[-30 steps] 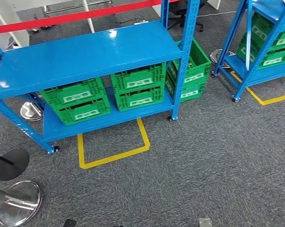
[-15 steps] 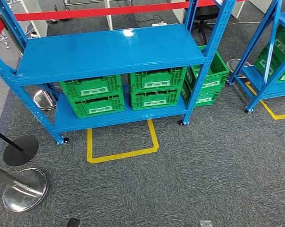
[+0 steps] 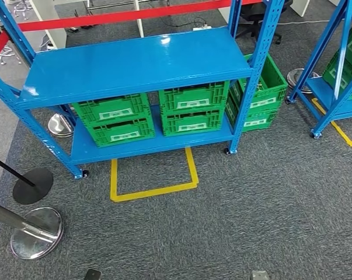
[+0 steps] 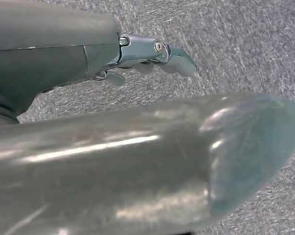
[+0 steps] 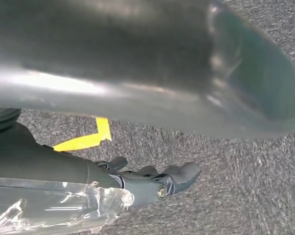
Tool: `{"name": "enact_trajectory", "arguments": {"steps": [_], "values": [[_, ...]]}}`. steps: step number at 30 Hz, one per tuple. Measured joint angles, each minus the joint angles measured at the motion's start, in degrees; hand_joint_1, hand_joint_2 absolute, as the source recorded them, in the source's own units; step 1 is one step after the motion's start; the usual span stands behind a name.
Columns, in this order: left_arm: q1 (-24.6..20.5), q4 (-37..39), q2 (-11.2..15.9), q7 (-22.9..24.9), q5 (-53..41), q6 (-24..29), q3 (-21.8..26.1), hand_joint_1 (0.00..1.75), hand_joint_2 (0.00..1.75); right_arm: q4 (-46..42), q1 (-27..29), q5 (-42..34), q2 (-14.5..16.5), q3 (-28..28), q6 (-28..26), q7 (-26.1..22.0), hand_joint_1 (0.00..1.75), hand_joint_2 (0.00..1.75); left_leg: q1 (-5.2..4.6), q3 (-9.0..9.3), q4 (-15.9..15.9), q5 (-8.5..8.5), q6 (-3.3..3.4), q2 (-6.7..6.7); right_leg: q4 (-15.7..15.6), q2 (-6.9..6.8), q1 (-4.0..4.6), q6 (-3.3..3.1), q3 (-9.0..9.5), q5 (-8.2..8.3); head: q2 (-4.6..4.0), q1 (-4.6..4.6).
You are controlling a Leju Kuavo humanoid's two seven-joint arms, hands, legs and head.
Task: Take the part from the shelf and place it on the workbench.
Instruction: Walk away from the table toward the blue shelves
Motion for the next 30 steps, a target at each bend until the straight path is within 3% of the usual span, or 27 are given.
{"name": "enact_trajectory", "arguments": {"steps": [1,2,4,5,7,10,12,14,15,16,17,19,21,22,26,28,30], "values": [[0.07,0.0,0.0,0.0,-0.01,0.0,0.0,0.0,0.0,0.0,0.02,0.01,0.0,-0.01,-0.01,0.0,0.0,0.0,0.0,-0.66,0.88,0.52,0.09,0.01,0.0,-0.04,0.04,-0.05,0.11,-0.08,0.01,0.0],[0.12,0.0,0.0,0.0,-0.01,0.0,0.0,0.0,0.0,0.0,0.03,0.01,-0.01,-0.02,-0.01,0.0,0.0,0.0,-0.01,-0.12,-0.65,2.17,0.25,0.02,0.0,-0.05,0.07,-0.05,0.29,-0.18,0.01,0.01],[0.1,0.0,0.01,-0.01,-0.01,0.0,0.01,0.0,0.0,0.0,-0.01,0.01,0.01,-0.04,0.03,-0.02,0.0,0.0,-0.11,3.47,-8.48,6.68,0.81,0.27,0.0,-0.04,0.12,0.13,0.72,-0.44,0.0,0.0],[0.01,0.0,0.01,-0.04,-0.01,0.0,0.01,0.0,0.0,0.0,-0.04,0.01,0.01,-0.04,0.1,-0.05,0.0,0.0,-0.2,5.27,-12.34,7.98,1.06,0.45,0.07,-0.01,0.23,0.36,0.83,-0.64,-0.01,-0.02],[-0.13,0.0,-0.01,-0.11,-0.01,-0.02,0.02,0.0,0.0,0.0,-0.07,0.01,0.0,-0.05,0.31,-0.16,0.0,0.0,-0.41,6.94,-16.19,8.51,1.39,0.71,-0.03,-0.04,0.4,0.97,0.86,-0.89,0.0,0.0],[0.06,0.0,0.01,-0.16,0.0,-0.04,0.04,0.0,0.0,0.0,-0.11,0.01,-0.02,-0.05,0.44,-0.32,0.0,0.0,-0.29,7.3,-16.95,8.47,2.13,0.54,-0.1,-0.17,0.35,1.96,0.86,-1.17,0.01,0.05],[0.07,0.0,0.04,-0.17,0.0,-0.04,0.08,0.0,0.0,0.0,-0.14,0.01,-0.03,-0.05,0.46,-0.38,0.0,0.0,-0.07,7.79,-17.34,8.49,2.75,0.5,3.7,-0.14,0.31,2.48,-0.98,-3.17,0.01,0.28],[0.01,0.0,0.03,-0.18,-0.01,-0.07,0.09,0.0,0.0,0.0,-0.11,-0.02,-0.03,-0.05,0.49,-0.43,0.0,0.0,-0.1,8.07,-17.35,8.19,3.12,0.48,11.67,-0.11,0.29,2.83,-5.19,-6.42,0.01,0.53],[0.03,0.0,0.02,-0.18,-0.01,-0.09,0.09,0.0,0.0,0.0,-0.05,-0.04,-0.03,-0.05,0.52,-0.46,0.0,0.0,-0.12,8.25,-17.34,8.0,3.19,0.46,15.03,-0.11,0.26,2.95,-7.23,-7.26,0.01,0.57],[0.06,-0.01,0.02,-0.19,-0.01,-0.1,0.09,0.0,0.0,0.0,0.02,-0.08,-0.03,-0.05,0.55,-0.5,0.0,0.0,-0.11,8.51,-17.34,7.78,3.18,0.39,16.32,-0.11,0.23,3.02,-8.32,-6.88,0.01,0.6],[0.09,-0.01,0.01,-0.19,-0.01,-0.1,0.1,0.0,0.0,0.0,0.08,-0.11,-0.03,-0.05,0.57,-0.53,0.0,0.0,-0.09,8.89,-17.33,7.51,3.08,0.29,15.25,-0.11,0.19,3.04,-8.23,-5.32,0.01,0.6],[0.1,-0.01,0.0,-0.19,-0.02,-0.1,0.11,0.0,0.0,0.0,0.13,-0.15,-0.09,-0.07,0.58,-0.57,0.0,0.0,-0.01,9.82,-17.31,6.85,2.71,0.07,8.08,-0.09,0.04,3.07,-5.24,-0.76,-0.01,0.6],[0.03,0.0,0.01,-0.19,-0.03,-0.1,0.11,0.0,0.0,0.02,0.03,-0.16,-0.14,-0.06,0.6,-0.6,0.0,0.0,-0.2,10.3,-17.11,6.2,2.1,-0.07,1.93,0.18,-0.04,2.81,-2.21,1.27,-0.01,0.62],[0.0,0.0,0.03,-0.19,-0.03,-0.09,0.11,0.0,0.0,0.03,-0.01,-0.17,-0.15,-0.06,0.61,-0.62,0.0,0.0,-0.31,10.34,-17.03,6.02,1.81,-0.12,0.6,0.34,-0.01,2.52,-1.49,1.28,0.0,0.53],[-0.02,-0.01,0.07,-0.2,-0.03,-0.09,0.11,0.0,0.0,0.04,0.04,-0.18,-0.15,-0.08,0.64,-0.67,0.0,0.0,-0.22,9.99,-15.94,4.94,0.94,-0.07,0.39,0.43,0.0,0.87,-1.12,0.69,0.01,0.1],[-0.1,-0.01,0.07,-0.21,-0.03,-0.09,0.11,0.0,0.0,0.04,-0.05,-0.17,-0.16,-0.08,0.67,-0.7,0.0,0.0,-0.15,7.2,-10.34,2.09,0.41,0.06,0.31,0.3,-0.1,0.28,-0.88,0.48,0.01,-0.24],[-0.06,-0.01,0.06,-0.22,-0.03,-0.09,0.11,0.0,0.0,0.04,-0.08,-0.18,-0.16,-0.07,0.69,-0.72,0.0,0.0,-0.1,2.52,-2.2,-0.85,0.19,0.08,0.32,0.2,-0.06,-0.04,-0.72,0.2,0.01,-0.4]]}}
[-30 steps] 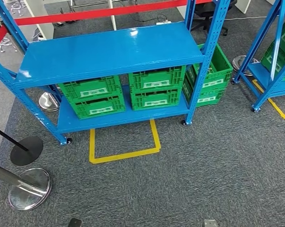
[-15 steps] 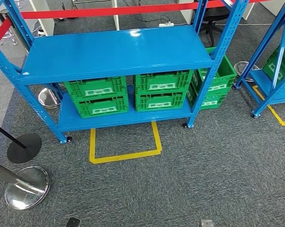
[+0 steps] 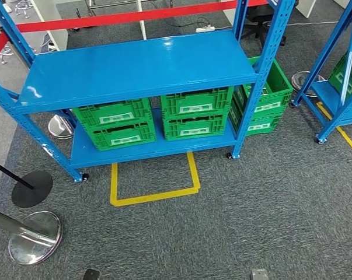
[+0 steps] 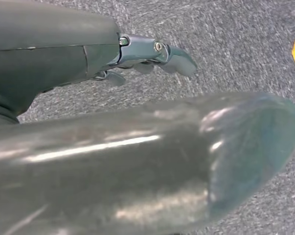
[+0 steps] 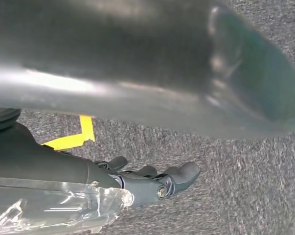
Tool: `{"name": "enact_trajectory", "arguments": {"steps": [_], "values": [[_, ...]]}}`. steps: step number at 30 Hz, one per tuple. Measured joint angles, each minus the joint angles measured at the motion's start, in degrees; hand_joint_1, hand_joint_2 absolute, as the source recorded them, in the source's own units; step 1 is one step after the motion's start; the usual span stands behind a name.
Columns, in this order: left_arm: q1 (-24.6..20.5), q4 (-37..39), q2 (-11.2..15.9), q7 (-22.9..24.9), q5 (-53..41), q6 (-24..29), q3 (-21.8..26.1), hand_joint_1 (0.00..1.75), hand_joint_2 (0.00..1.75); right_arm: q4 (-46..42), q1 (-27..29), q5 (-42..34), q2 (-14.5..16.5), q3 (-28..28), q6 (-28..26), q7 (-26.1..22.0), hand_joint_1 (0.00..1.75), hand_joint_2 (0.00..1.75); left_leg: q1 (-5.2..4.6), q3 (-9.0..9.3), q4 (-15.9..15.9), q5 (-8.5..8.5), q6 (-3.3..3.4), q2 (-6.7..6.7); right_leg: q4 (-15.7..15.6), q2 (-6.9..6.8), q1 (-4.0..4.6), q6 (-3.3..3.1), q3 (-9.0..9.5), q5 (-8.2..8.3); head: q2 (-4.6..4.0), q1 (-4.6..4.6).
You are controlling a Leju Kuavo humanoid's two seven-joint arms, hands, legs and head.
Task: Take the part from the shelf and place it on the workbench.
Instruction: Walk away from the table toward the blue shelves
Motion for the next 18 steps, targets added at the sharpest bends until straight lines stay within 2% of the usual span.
{"name": "enact_trajectory", "arguments": {"steps": [1,2,3,5,6,8,10,12,13,15,16,17,18], "values": [[0.09,0.01,-0.01,0.0,0.0,0.0,0.0,0.0,0.0,0.0,0.04,0.0,0.0,-0.01,0.0,0.0,0.0,0.0,0.0,-1.67,2.4,-0.15,0.01,0.0,0.0,0.0,0.02,-0.07,0.16,-0.16,0.0,-0.02],[0.17,0.0,-0.01,0.0,0.0,-0.01,0.0,0.0,0.0,0.0,0.07,0.0,0.0,-0.01,0.0,0.0,0.0,0.0,0.0,-2.33,2.7,0.93,0.08,0.0,0.0,0.03,0.03,-0.08,0.4,-0.34,0.0,-0.01],[0.22,0.0,-0.02,0.0,0.0,-0.01,0.0,0.0,0.0,0.0,0.1,0.01,0.0,-0.01,0.0,0.0,0.0,0.0,0.0,-1.82,0.65,3.1,0.22,0.01,0.0,0.07,0.03,-0.03,0.75,-0.56,0.0,-0.01],[0.22,0.0,-0.02,-0.01,0.0,-0.02,0.01,0.0,0.0,0.0,0.1,0.06,0.01,-0.01,0.0,0.0,0.0,0.0,-0.06,1.18,-6.92,7.95,0.63,0.16,0.02,0.15,0.1,0.31,1.37,-1.11,0.0,-0.03],[0.15,0.01,-0.02,-0.02,0.0,-0.02,0.01,0.0,0.0,0.0,0.06,0.09,0.01,0.0,-0.01,0.0,0.0,0.0,-0.13,2.67,-10.34,9.15,0.8,0.26,0.05,0.19,0.2,0.6,1.59,-1.43,0.0,-0.08],[0.03,0.01,-0.07,-0.03,-0.02,-0.04,0.02,0.0,0.0,0.0,0.01,0.15,0.0,-0.01,-0.05,0.0,0.0,0.0,-0.29,4.01,-13.44,9.19,1.09,0.4,-0.16,0.2,0.39,1.27,1.56,-1.89,0.0,-0.1],[0.1,0.0,-0.07,-0.04,-0.07,-0.07,0.05,0.0,0.0,-0.01,-0.04,0.19,0.0,-0.01,-0.1,0.0,0.0,0.0,-0.22,4.32,-13.97,8.85,1.56,0.29,-0.5,0.11,0.33,1.92,1.79,-2.14,0.0,-0.06],[0.19,0.0,-0.04,-0.04,-0.11,-0.07,0.12,0.0,0.0,-0.01,-0.09,0.21,0.0,0.0,-0.11,0.0,0.0,0.0,0.01,4.88,-14.33,8.71,2.24,0.22,1.45,0.03,0.29,2.48,1.19,-3.32,0.0,0.17],[0.18,0.0,-0.06,-0.04,-0.14,-0.07,0.17,0.0,0.0,-0.01,-0.09,0.21,0.0,0.0,-0.11,0.0,0.0,0.0,0.1,5.22,-14.46,8.58,2.56,0.22,4.24,0.03,0.26,2.69,-0.15,-4.66,0.0,0.29],[0.12,0.0,-0.13,-0.04,-0.23,-0.07,0.26,0.0,0.0,-0.01,-0.02,0.23,0.01,0.0,-0.11,0.0,0.0,0.0,0.03,5.75,-14.45,8.06,2.98,0.22,12.09,0.03,0.26,2.93,-4.63,-7.75,0.0,0.51],[0.15,0.0,-0.16,-0.04,-0.28,-0.07,0.31,0.0,0.0,0.0,0.05,0.26,0.01,-0.01,-0.11,0.0,0.0,0.0,-0.01,6.1,-14.44,7.74,3.05,0.19,15.05,0.03,0.25,2.99,-6.65,-8.33,0.0,0.51],[0.19,0.0,-0.18,-0.04,-0.32,-0.07,0.34,0.0,0.0,0.0,0.12,0.29,0.01,-0.01,-0.11,0.0,0.0,0.0,-0.03,6.54,-14.44,7.37,3.06,0.11,16.07,0.03,0.25,3.01,-7.76,-7.72,0.0,0.53],[0.24,-0.01,-0.19,-0.04,-0.35,-0.07,0.38,0.0,0.0,0.0,0.17,0.32,0.0,-0.02,-0.11,0.0,0.0,0.0,-0.04,7.12,-14.43,6.96,3.0,0.01,14.79,0.03,0.25,2.96,-7.72,-5.92,0.0,0.54]]}}
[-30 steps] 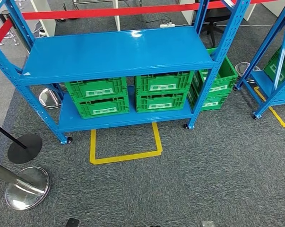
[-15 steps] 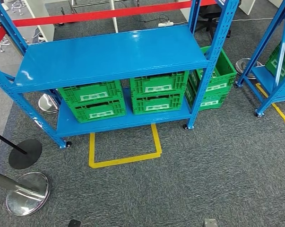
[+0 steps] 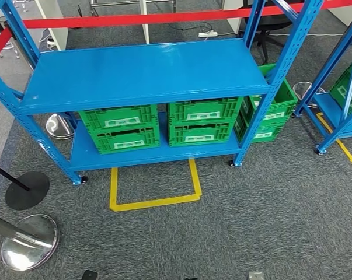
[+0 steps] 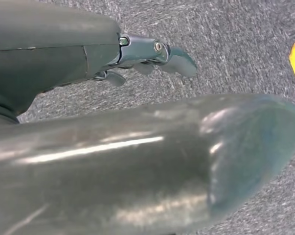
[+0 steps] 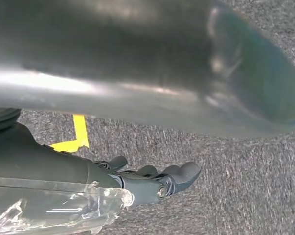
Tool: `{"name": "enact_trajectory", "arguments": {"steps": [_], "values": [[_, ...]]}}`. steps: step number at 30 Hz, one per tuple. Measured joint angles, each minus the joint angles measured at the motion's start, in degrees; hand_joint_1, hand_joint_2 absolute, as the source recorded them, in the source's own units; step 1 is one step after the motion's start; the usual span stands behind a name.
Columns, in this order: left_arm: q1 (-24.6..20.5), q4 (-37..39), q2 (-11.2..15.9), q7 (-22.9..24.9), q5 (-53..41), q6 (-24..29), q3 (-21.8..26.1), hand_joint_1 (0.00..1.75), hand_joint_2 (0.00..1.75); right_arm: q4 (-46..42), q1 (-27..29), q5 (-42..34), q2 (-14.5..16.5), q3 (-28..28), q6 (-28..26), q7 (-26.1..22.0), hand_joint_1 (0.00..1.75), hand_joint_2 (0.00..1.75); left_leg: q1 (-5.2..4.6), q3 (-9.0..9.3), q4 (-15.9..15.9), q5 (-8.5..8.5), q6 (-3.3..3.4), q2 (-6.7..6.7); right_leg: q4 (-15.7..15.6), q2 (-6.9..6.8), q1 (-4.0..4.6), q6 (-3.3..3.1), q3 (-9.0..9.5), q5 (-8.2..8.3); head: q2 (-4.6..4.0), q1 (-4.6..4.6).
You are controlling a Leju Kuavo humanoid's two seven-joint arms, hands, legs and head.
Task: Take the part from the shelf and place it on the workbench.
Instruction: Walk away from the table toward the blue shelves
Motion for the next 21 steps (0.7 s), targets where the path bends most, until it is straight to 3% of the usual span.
{"name": "enact_trajectory", "arguments": {"steps": [2,4,8,9,11,13,14,15,18,19,21], "values": [[0.04,0.01,-0.04,0.0,0.0,0.0,0.04,0.0,0.0,0.0,0.04,0.03,-0.01,-0.01,0.0,0.01,0.0,0.0,0.0,1.35,0.0,-1.01,-0.3,-0.15,-7.19,0.01,0.0,-0.2,2.68,5.01,0.0,0.06],[-0.04,0.02,-0.07,0.0,0.0,0.01,0.07,0.0,0.0,0.0,-0.03,0.04,-0.02,0.01,-0.01,0.01,0.0,0.0,-0.2,2.12,0.16,-1.92,-0.86,-0.26,-12.88,0.1,0.03,-0.58,5.32,7.35,0.0,0.04],[-0.2,0.0,-0.07,-0.01,0.0,0.05,0.08,0.0,0.0,0.0,-0.05,0.05,-0.01,-0.01,-0.02,0.01,0.0,0.0,-0.32,2.48,0.07,-2.75,-1.79,-0.26,-14.08,0.2,0.03,-1.78,6.21,6.7,0.01,-0.36],[-0.25,-0.01,-0.07,-0.01,0.0,0.08,0.08,0.0,0.0,0.0,-0.07,0.05,-0.01,-0.01,-0.02,0.01,0.0,0.0,-0.28,1.99,1.27,-3.47,-2.1,-0.2,-14.24,0.16,-0.1,-2.11,6.48,6.52,0.01,-0.53],[-0.33,-0.01,-0.08,-0.02,0.0,0.13,0.08,0.0,0.0,0.0,-0.16,0.06,0.0,0.0,-0.01,0.0,0.0,0.0,-0.17,-1.39,7.46,-6.04,-2.71,-0.07,-14.47,0.07,-0.26,-2.68,7.03,6.14,0.0,-0.9],[-0.24,-0.01,-0.09,-0.02,0.0,0.13,0.08,0.0,0.0,0.0,-0.18,0.06,0.0,0.0,-0.02,0.0,0.0,0.0,-0.02,-6.44,15.12,-8.12,-2.99,-0.06,-14.51,0.05,-0.28,-2.93,7.43,5.68,0.0,-1.03],[-0.14,-0.01,-0.09,-0.02,0.0,0.13,0.09,0.0,0.0,0.0,-0.11,0.06,0.0,0.0,-0.02,0.0,0.0,0.0,0.04,-8.12,16.91,-7.68,-3.03,-0.05,-14.51,0.1,-0.29,-2.95,7.76,5.39,0.0,-1.06],[-0.05,-0.01,-0.08,-0.02,0.0,0.13,0.09,0.0,0.0,0.0,-0.05,0.06,0.0,-0.01,-0.02,0.0,0.0,0.0,0.09,-8.74,16.55,-6.01,-3.02,-0.05,-14.51,0.15,-0.31,-2.88,8.22,5.05,0.0,-1.07],[-0.01,0.0,-0.1,-0.02,0.0,0.13,0.13,0.0,0.0,0.0,-0.04,0.08,0.0,-0.01,-0.01,0.0,0.0,0.0,0.12,-5.82,6.84,1.61,-2.85,0.16,-14.52,0.29,-0.34,-2.28,9.8,3.81,0.0,-1.15],[-0.08,0.01,-0.13,-0.02,0.0,0.13,0.16,0.0,0.0,0.0,-0.09,0.08,0.0,-0.01,-0.01,0.0,0.0,0.0,0.06,-4.7,4.0,2.56,-2.68,0.27,-14.53,0.33,-0.26,-1.94,9.96,3.4,0.0,-1.23],[-0.17,0.01,-0.19,-0.04,0.0,0.14,0.21,0.0,0.0,0.0,-0.15,0.08,-0.01,-0.01,-0.02,0.0,0.0,0.0,-0.12,-3.73,1.73,2.09,-2.18,0.35,-14.82,0.32,-0.07,-1.19,10.09,2.86,0.0,-1.21]]}}
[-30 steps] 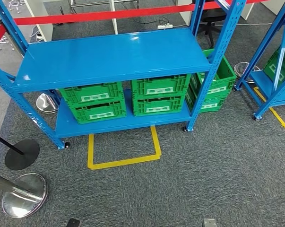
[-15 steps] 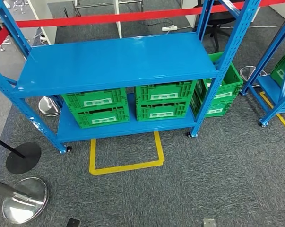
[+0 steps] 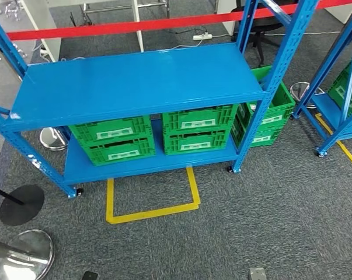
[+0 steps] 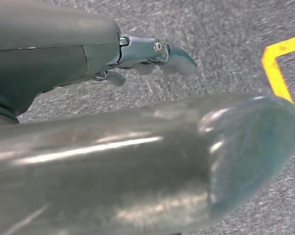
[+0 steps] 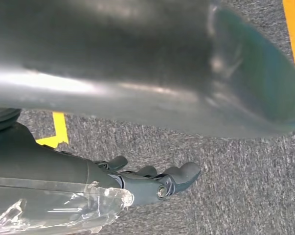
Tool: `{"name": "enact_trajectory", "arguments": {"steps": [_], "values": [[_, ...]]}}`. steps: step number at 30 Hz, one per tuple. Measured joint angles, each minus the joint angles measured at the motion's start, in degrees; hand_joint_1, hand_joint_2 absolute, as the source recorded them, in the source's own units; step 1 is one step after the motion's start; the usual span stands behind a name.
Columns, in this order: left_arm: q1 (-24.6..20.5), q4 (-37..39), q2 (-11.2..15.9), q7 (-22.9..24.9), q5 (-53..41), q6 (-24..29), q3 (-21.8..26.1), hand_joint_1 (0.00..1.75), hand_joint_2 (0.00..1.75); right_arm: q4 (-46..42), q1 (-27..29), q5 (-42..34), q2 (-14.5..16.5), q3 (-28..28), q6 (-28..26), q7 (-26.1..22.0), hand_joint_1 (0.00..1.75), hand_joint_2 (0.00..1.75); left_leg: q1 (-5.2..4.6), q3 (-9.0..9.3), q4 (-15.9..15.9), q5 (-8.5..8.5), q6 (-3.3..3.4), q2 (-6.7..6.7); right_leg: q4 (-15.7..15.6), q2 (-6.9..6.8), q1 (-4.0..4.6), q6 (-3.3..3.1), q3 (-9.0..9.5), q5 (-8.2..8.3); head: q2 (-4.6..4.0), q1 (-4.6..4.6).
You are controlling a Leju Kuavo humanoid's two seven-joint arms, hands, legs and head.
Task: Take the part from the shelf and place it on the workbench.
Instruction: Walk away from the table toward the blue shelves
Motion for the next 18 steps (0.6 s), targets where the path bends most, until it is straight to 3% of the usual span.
{"name": "enact_trajectory", "arguments": {"steps": [2,4,7,8,9,10,11,13,14,18], "values": [[0.08,-0.01,-0.01,-0.03,0.01,0.01,0.06,0.0,0.0,-0.01,-0.03,0.01,0.0,0.0,-0.01,-0.01,0.0,0.0,0.1,0.34,-0.48,-0.32,0.79,-0.1,-0.22,-0.13,-0.06,0.72,0.3,-0.24,0.0,0.19],[0.14,-0.01,-0.02,-0.04,0.01,0.01,0.11,0.0,0.0,-0.02,-0.09,0.03,0.01,0.0,-0.01,-0.01,0.0,0.0,0.28,0.91,-0.72,-0.58,1.6,-0.11,2.73,-0.21,-0.08,1.25,-0.85,-1.72,0.0,0.43],[0.08,0.01,-0.1,-0.04,0.01,0.01,0.15,0.0,0.0,0.0,-0.01,0.05,0.01,0.0,-0.01,0.0,0.0,0.0,0.16,1.87,-0.75,-1.47,2.3,-0.1,14.12,-0.21,-0.06,1.54,-7.59,-5.86,0.0,0.69],[0.12,0.0,-0.11,-0.04,0.01,0.01,0.16,0.0,0.0,0.0,0.06,0.06,0.01,0.0,-0.01,0.0,0.0,0.0,0.09,2.28,-0.75,-1.84,2.36,-0.16,16.38,-0.21,-0.06,1.52,-9.41,-5.89,0.0,0.69],[0.17,0.0,-0.11,-0.04,0.01,-0.01,0.18,0.0,0.0,0.0,0.12,0.08,0.0,0.0,-0.01,0.0,0.0,0.0,0.04,2.82,-0.75,-2.25,2.37,-0.25,16.41,-0.21,-0.04,1.43,-10.18,-4.63,0.0,0.69],[0.21,0.0,-0.13,-0.04,-0.01,-0.04,0.19,0.0,0.0,0.0,0.16,0.1,-0.01,0.0,-0.01,0.0,0.0,0.0,0.01,3.52,-0.75,-2.73,2.32,-0.34,14.02,-0.21,-0.01,1.26,-9.74,-2.21,0.0,0.69],[0.24,0.0,-0.14,-0.04,-0.04,-0.07,0.2,0.0,0.0,0.0,0.18,0.12,-0.01,0.0,-0.02,0.0,0.0,0.0,0.0,4.23,-0.76,-3.28,2.21,-0.42,10.06,-0.21,0.03,1.03,-8.47,0.72,0.0,0.71],[0.17,0.01,-0.18,-0.05,-0.11,-0.11,0.21,0.0,0.0,0.0,0.11,0.13,-0.02,0.01,-0.03,0.0,0.0,0.0,-0.2,5.3,-0.68,-4.31,1.73,-0.52,3.33,-0.18,0.22,0.59,-5.65,4.2,0.0,0.66],[0.12,0.01,-0.19,-0.05,-0.13,-0.13,0.21,0.0,0.0,-0.01,0.07,0.13,-0.02,0.01,-0.04,0.0,0.0,0.0,-0.27,5.51,-0.72,-4.61,1.45,-0.56,1.82,-0.14,0.32,0.39,-4.92,4.59,0.0,0.59],[-0.05,-0.02,-0.18,-0.08,-0.14,-0.14,0.22,0.0,0.0,-0.02,0.08,0.14,-0.01,0.0,-0.12,-0.01,0.0,0.0,-0.22,6.01,-0.9,-5.37,0.3,-0.56,0.86,-0.07,0.2,-0.72,-4.04,3.95,0.0,0.32]]}}
